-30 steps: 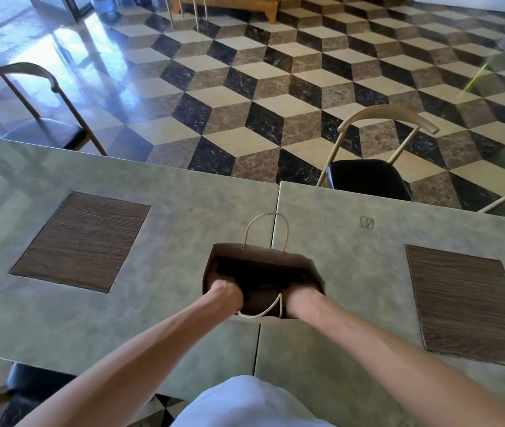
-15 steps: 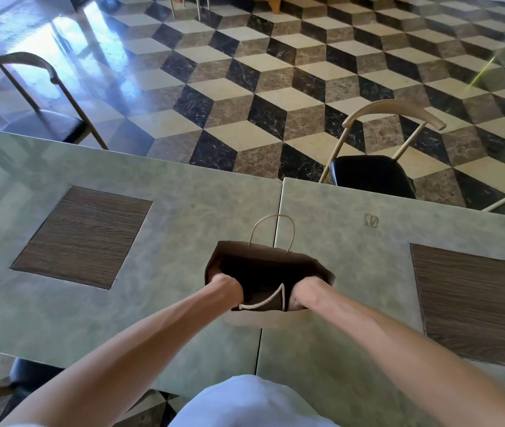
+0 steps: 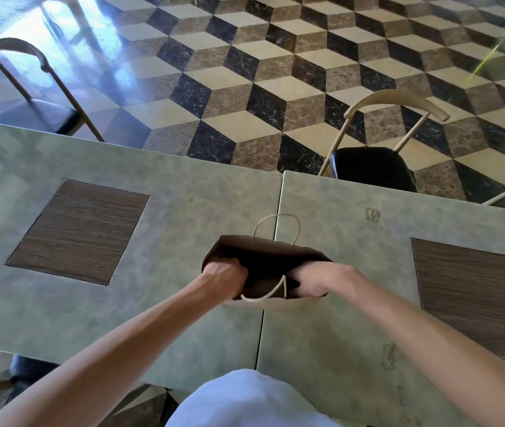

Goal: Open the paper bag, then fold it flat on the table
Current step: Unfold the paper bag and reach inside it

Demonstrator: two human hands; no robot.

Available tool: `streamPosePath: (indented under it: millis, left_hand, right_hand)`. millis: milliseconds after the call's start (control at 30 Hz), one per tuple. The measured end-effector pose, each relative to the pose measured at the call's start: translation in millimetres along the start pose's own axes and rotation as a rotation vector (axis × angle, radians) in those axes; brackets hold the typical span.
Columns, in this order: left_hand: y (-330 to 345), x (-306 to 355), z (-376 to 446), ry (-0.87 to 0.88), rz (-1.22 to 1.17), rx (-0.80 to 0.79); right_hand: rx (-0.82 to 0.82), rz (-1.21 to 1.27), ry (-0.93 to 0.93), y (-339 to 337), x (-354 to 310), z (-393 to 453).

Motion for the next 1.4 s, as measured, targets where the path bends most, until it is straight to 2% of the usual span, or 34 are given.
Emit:
streamPosePath:
  millis: [100,167,267,367,433,533,600,700,900,1167,1400]
  left_hand:
    - [-23.9,-11.6,-3.4,-0.001,-0.070,0.308]
    - [-35.4,-20.6,-9.6,-0.022,-0.125,0.434]
    - [-52.3,-27.3,-25.2,-0.057,0.010,0.671]
    - [-54.7,-45.5,-38.8,-0.200,-0.003,0.805]
    - [-47.7,-59.1,-41.8,-0.286,-0.046,0.784]
    - [-28.5,-72.6,-41.2,-0.365,-0.255,0.541]
    - [-14.0,-77.0,-42.1,-0.416,-0.454,0.345]
    - [-2.1,-75.3,-45.7,-0.464,-0.616,0.235]
    - [-3.9,-73.5,-44.8,-0.459,-0.601,0.245]
    - [-25.5,-82.6,-22.6,-0.436,-0.580,0.295]
    - [-27.9,-80.6,-4.6,-0.399,-0.605,0.214]
  right_hand:
    - [0.099,0.117,-0.046,-19.1,9.2,-11.3]
    - [0.217,0.242,-0.012,-36.0,18.7,-21.6]
    - [0.419,0.393,0.072,-52.3,35.2,-35.6]
    - [0.573,0.332,0.207,-57.5,47.6,-53.0]
    - [0.622,0.196,0.284,-56.2,51.1,-63.9]
    - [0.614,0.147,0.344,-50.7,51.7,-75.8]
    - [0.514,0.191,0.364,-38.1,52.3,-73.9]
    - [0.324,0.344,0.340,-13.3,44.3,-64.7]
    - [0.373,0.532,0.299,-11.3,39.0,-54.9]
    - [0.460,0.525,0.340,-31.2,52.4,-41.6]
    - [0.400,0.593,0.359,-42.2,60.3,-30.0]
Point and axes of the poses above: each hand's wrist, its own z-axis towards the middle knuckle, its own y-axis out of the palm, x = y × z, the point moved 8 cm from there along z, towards the middle knuckle, and after that the axes turned 9 degrees about x, right-handed, at the moved point
